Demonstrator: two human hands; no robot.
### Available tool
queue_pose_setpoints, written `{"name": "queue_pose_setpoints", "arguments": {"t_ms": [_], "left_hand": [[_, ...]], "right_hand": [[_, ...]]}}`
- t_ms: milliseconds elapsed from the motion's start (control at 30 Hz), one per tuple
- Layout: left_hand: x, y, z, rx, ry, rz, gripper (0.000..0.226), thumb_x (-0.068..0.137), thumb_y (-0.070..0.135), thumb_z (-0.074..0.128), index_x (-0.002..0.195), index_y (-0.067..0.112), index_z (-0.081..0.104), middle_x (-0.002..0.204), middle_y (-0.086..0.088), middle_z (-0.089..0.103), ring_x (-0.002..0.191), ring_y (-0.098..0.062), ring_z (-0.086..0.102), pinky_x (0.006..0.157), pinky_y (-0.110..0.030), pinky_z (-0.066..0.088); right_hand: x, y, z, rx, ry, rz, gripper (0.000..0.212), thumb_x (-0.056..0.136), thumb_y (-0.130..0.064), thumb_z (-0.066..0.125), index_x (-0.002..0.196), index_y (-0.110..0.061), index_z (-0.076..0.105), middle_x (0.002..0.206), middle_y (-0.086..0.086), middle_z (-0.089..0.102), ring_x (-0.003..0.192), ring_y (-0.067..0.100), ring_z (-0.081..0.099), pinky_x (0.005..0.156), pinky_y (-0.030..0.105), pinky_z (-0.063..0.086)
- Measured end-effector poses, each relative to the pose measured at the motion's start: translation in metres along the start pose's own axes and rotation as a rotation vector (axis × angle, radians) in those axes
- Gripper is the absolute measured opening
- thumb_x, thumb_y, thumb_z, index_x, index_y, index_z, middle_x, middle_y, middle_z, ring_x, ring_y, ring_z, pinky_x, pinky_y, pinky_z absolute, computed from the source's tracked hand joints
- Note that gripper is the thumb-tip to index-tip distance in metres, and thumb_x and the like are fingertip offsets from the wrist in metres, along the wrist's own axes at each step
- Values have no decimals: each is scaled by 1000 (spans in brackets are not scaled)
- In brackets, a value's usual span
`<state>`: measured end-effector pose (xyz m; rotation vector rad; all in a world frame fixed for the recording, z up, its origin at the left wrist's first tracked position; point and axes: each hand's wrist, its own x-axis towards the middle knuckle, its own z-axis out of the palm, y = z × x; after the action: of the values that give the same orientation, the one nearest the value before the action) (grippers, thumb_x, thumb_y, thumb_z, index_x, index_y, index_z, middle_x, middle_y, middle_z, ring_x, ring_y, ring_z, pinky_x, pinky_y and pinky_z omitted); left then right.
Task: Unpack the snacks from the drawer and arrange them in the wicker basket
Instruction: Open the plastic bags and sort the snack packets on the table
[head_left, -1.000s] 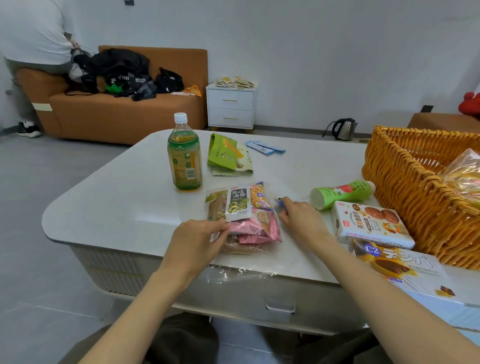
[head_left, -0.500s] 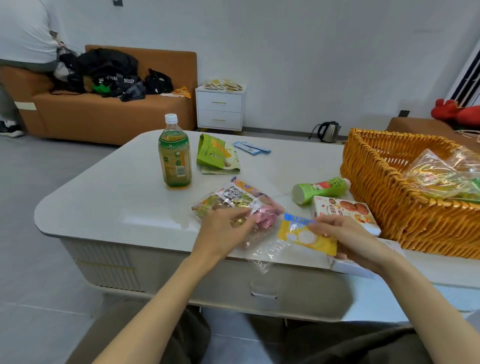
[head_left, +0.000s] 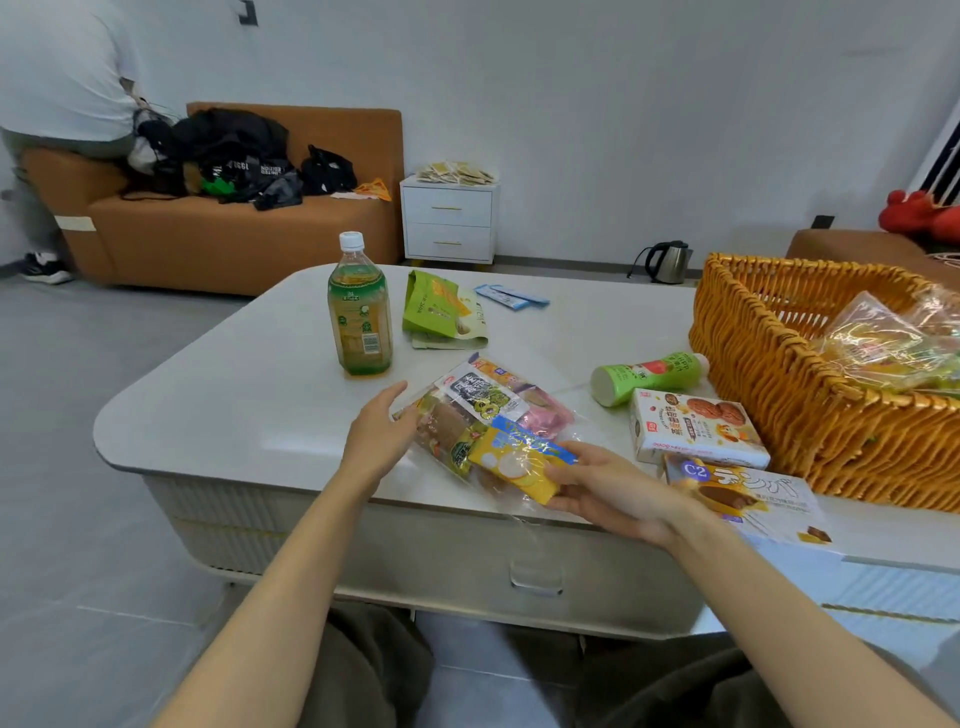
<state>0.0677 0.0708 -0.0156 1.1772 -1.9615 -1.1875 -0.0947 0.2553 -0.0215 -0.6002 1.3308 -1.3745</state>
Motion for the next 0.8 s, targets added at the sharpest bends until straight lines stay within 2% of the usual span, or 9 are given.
{"name": "queue_pose_setpoints", "arguments": {"t_ms": [100, 200, 267, 333, 400, 500, 567, 667, 800], "left_hand": [[3, 1, 3, -31, -66, -35, 47, 99, 22, 48, 145, 22, 42, 149, -1, 41, 133, -20, 41, 104, -31, 36], [3, 1, 6, -14, -58, -31, 45, 97, 21, 52, 142, 16, 46, 145, -3, 46, 131, -20, 44, 102, -28, 35], [3, 3, 7, 15, -32, -16, 42, 97, 19, 51, 138, 12, 50, 143, -5, 49, 130, -21, 45, 98, -26, 36], [4, 3, 9, 11, -32, -12, 35, 97, 17, 50, 131, 12, 57, 135, -5, 55, 120, -20, 50, 89, -23, 36], [6, 2, 11, 9, -45, -9, 28, 98, 17, 49, 122, 16, 64, 127, -3, 61, 106, -15, 51, 83, -22, 35], [10, -1, 11, 13, -53, -14, 25, 97, 18, 49, 114, 18, 67, 120, -2, 65, 101, -14, 53, 81, -24, 37], [12, -1, 11, 1, -49, -25, 30, 97, 16, 50, 124, 13, 61, 121, -2, 61, 104, -17, 52, 85, -25, 38], [16, -1, 10, -12, -57, -83, 50, 96, 22, 53, 144, 12, 40, 140, -8, 49, 125, -23, 48, 102, -33, 39], [18, -4, 12, -52, -79, -115, 52, 95, 24, 53, 144, 14, 39, 143, -9, 48, 128, -23, 48, 107, -35, 39]], "right_hand": [[8, 5, 7, -21, -10, -45, 24, 93, 0, 55, 117, -1, 60, 103, 10, 71, 88, 17, 69, 81, 26, 58], [15, 11, 15, -20, 76, -69, 18, 91, -3, 61, 108, -3, 66, 94, 6, 74, 81, 12, 71, 72, 20, 57], [19, 12, 23, -36, 109, -90, 17, 89, -5, 65, 105, -1, 69, 94, 10, 74, 78, 13, 71, 71, 21, 58], [25, 12, 30, -152, 211, -129, 21, 85, -10, 71, 103, 1, 71, 89, 13, 73, 70, 15, 70, 65, 21, 58], [30, 13, 38, -230, 325, -172, 21, 80, -14, 77, 93, 2, 73, 75, 12, 71, 55, 13, 64, 51, 19, 52], [33, 15, 44, -210, 366, -194, 15, 79, -17, 79, 80, -3, 72, 64, 10, 69, 48, 11, 62, 45, 19, 48], [30, 11, 42, -180, 291, -162, 10, 85, -20, 73, 82, -10, 73, 70, 7, 72, 54, 10, 66, 49, 18, 52], [27, 5, 37, -236, 212, -129, 10, 89, -21, 67, 85, -13, 72, 70, -1, 73, 56, 8, 68, 49, 17, 52], [35, 8, 45, -220, 276, -148, 13, 87, -19, 71, 86, -6, 71, 64, 1, 69, 46, 7, 62, 44, 16, 49]]}}
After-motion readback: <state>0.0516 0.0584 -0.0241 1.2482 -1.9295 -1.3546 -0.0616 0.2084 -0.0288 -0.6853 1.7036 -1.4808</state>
